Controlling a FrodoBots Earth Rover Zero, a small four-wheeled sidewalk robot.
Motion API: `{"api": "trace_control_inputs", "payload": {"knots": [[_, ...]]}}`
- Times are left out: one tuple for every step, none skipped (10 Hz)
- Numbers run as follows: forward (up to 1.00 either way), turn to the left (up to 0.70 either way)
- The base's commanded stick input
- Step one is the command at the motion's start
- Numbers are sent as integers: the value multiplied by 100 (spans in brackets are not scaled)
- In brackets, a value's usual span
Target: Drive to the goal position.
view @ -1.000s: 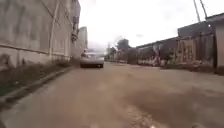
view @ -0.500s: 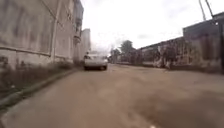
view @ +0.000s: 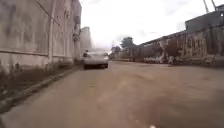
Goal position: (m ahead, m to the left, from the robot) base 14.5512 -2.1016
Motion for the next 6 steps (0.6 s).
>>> {"api": "trace_control_inputs", "payload": {"knots": [[50, 0], [50, 0], [50, 0], [50, 0], [50, 0], [50, 0]]}}
